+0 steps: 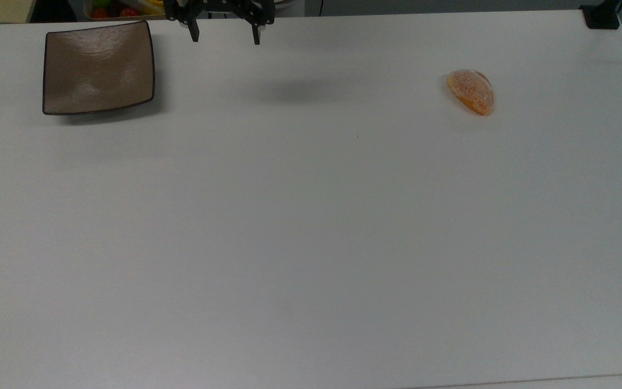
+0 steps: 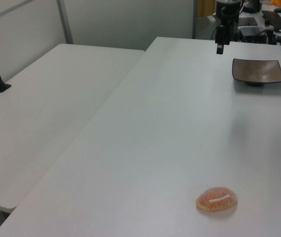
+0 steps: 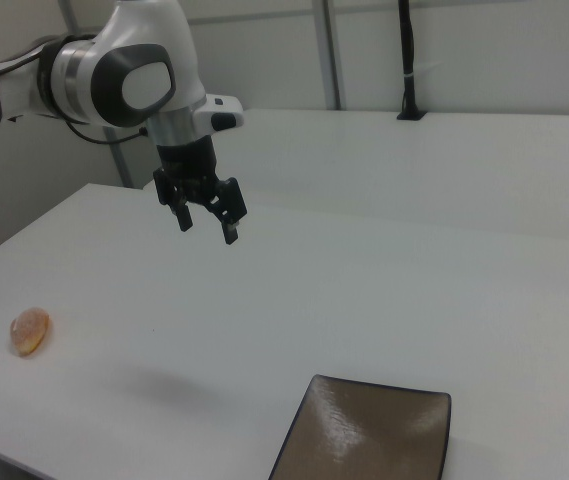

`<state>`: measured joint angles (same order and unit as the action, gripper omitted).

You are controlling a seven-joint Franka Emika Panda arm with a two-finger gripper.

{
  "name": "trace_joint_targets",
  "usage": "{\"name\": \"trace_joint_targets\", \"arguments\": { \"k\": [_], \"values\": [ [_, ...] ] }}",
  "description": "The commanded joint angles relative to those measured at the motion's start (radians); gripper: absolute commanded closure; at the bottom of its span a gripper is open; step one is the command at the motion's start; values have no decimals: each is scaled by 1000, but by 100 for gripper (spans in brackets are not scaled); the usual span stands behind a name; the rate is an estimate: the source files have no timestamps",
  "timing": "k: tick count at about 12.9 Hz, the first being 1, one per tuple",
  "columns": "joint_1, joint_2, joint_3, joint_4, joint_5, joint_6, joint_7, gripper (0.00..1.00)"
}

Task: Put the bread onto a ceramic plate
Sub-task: 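Move the open gripper across the table toward the bread roll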

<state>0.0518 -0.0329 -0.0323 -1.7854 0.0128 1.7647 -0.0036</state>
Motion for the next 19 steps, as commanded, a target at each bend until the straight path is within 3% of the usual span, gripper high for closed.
{"name": "trace_joint_targets", "arguments": {
  "k": [1, 5, 9, 15, 19],
  "values": [
    [-17, 5, 17, 1, 16, -11, -4, 0],
    [-10, 4, 25, 3, 15, -14, -4, 0],
    [-4, 7, 75, 3, 16, -13, 13, 0],
    [0, 22, 224, 4, 16, -16, 100, 0],
    [37, 62, 374, -3, 15, -10, 218, 0]
  ]
}}
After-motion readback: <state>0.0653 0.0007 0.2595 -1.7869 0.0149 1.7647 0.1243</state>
